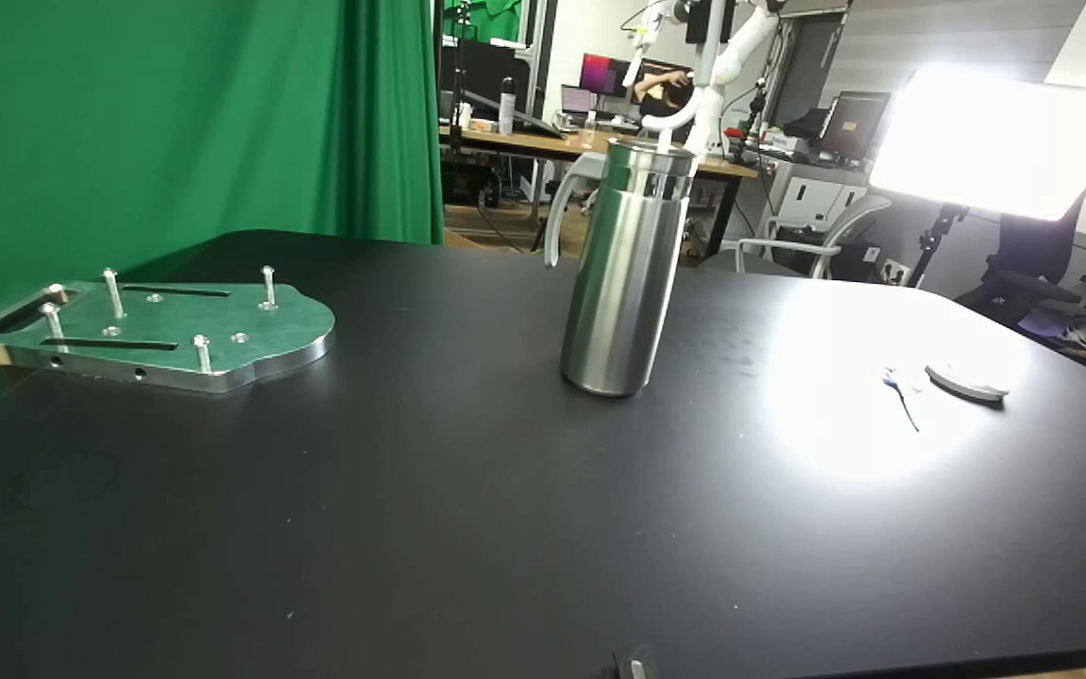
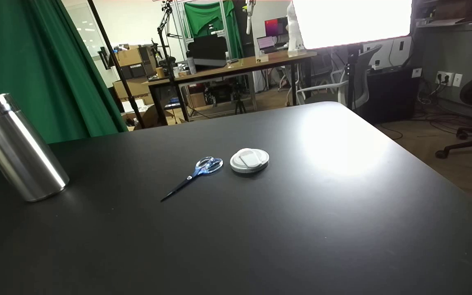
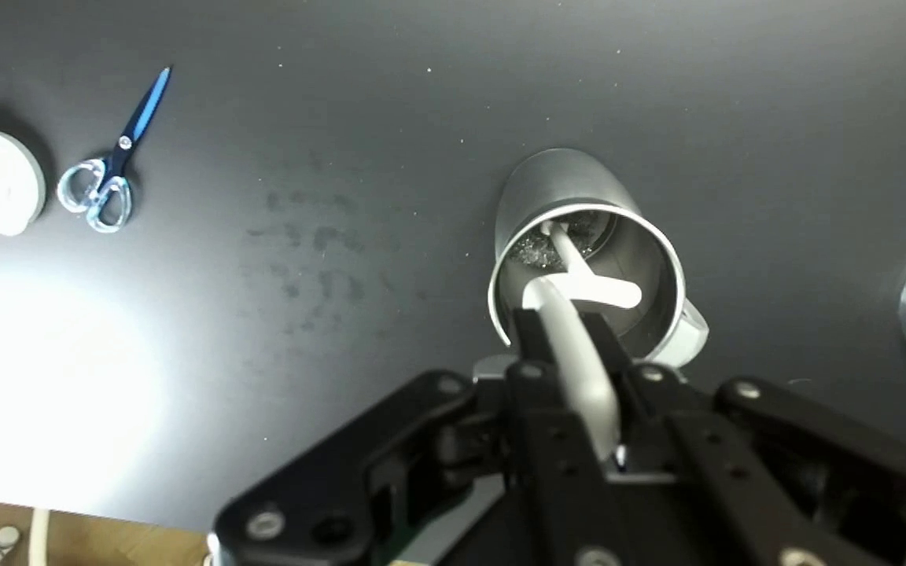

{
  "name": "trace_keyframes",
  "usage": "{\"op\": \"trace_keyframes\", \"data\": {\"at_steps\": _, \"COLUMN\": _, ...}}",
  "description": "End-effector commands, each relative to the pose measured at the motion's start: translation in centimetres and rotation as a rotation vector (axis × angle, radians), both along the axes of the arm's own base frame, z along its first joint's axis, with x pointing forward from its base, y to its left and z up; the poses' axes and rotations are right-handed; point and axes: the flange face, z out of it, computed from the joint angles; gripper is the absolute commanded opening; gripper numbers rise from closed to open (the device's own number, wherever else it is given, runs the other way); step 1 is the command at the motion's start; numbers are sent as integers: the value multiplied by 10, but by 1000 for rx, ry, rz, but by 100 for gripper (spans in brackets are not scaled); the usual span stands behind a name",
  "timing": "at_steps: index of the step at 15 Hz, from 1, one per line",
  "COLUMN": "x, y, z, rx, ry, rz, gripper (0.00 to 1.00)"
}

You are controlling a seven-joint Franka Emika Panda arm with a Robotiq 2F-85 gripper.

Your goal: Move the brush inside the silver flask up and down

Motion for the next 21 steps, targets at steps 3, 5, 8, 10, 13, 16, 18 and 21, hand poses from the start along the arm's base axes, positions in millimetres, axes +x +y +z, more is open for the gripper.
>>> {"op": "trace_keyframes", "data": {"at_steps": 3, "x": -8, "y": -2, "z": 51, "rx": 0, "ry": -46, "rz": -22, "gripper": 4}}
{"op": "trace_keyframes", "data": {"at_steps": 5, "x": -11, "y": -3, "z": 67, "rx": 8, "ry": -68, "rz": -22, "gripper": 4}}
{"op": "trace_keyframes", "data": {"at_steps": 8, "x": -17, "y": -5, "z": 91, "rx": 20, "ry": -109, "rz": -22, "gripper": 4}}
{"op": "trace_keyframes", "data": {"at_steps": 10, "x": -20, "y": -5, "z": 105, "rx": 22, "ry": -133, "rz": -21, "gripper": 4}}
{"op": "trace_keyframes", "data": {"at_steps": 13, "x": -23, "y": -7, "z": 118, "rx": 27, "ry": -163, "rz": -25, "gripper": 4}}
{"op": "trace_keyframes", "data": {"at_steps": 16, "x": -23, "y": -6, "z": 114, "rx": 22, "ry": -155, "rz": -25, "gripper": 4}}
{"op": "trace_keyframes", "data": {"at_steps": 18, "x": -22, "y": -6, "z": 104, "rx": 15, "ry": -135, "rz": -25, "gripper": 4}}
{"op": "trace_keyframes", "data": {"at_steps": 21, "x": -19, "y": -3, "z": 84, "rx": 8, "ry": -100, "rz": -19, "gripper": 4}}
